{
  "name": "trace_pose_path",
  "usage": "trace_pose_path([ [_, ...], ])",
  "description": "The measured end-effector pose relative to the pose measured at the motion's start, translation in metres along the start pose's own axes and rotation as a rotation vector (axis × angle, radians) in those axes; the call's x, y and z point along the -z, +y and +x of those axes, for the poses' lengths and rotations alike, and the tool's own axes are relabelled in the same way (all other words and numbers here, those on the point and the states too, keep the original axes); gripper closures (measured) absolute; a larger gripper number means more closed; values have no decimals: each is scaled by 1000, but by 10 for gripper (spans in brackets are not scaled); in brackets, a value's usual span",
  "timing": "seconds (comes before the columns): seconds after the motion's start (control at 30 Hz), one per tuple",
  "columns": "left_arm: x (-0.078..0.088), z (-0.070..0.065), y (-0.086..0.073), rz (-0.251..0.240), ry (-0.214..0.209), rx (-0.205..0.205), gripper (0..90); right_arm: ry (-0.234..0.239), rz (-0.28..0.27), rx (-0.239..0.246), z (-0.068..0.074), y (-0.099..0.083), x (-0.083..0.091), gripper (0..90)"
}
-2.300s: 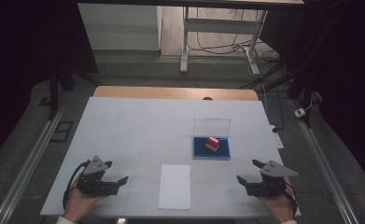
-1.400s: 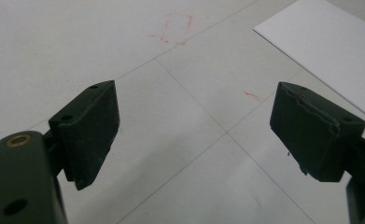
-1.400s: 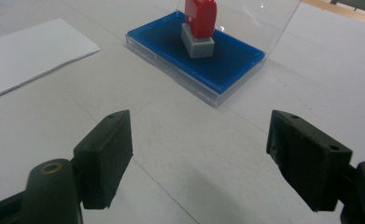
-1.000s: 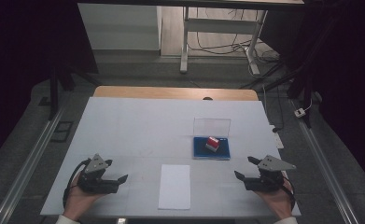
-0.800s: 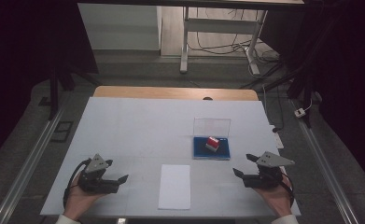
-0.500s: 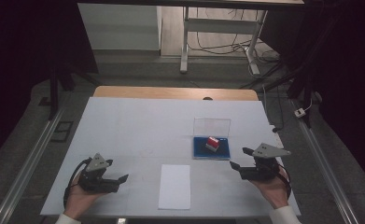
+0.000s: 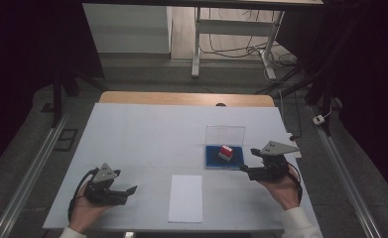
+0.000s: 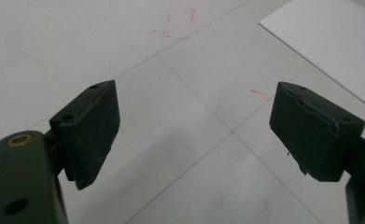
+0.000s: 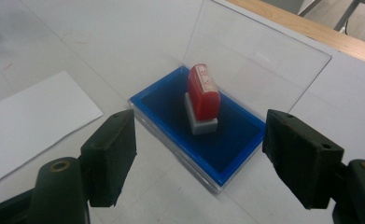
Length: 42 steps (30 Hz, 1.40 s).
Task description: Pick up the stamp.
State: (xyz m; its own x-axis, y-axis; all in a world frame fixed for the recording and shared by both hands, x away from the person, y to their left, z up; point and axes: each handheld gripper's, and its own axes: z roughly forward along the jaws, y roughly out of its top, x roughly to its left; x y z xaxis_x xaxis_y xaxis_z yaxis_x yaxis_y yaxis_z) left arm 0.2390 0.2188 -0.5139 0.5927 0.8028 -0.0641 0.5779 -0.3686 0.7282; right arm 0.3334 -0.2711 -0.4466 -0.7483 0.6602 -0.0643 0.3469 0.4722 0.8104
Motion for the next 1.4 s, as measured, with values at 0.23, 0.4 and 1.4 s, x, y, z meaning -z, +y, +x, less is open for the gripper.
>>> trace_pose_path([
  [0.23,-2,-1,0,5,5,-4,168,-1,-2,-16,-3,9,-10,259],
  [0.4,-2,-1,0,8,7,-7,168,-2,4,-19,-6,13,-15,260],
  [1.4,-5,-2,-1,25,5,-12,168,40,102,8,-19,28,-71,304],
])
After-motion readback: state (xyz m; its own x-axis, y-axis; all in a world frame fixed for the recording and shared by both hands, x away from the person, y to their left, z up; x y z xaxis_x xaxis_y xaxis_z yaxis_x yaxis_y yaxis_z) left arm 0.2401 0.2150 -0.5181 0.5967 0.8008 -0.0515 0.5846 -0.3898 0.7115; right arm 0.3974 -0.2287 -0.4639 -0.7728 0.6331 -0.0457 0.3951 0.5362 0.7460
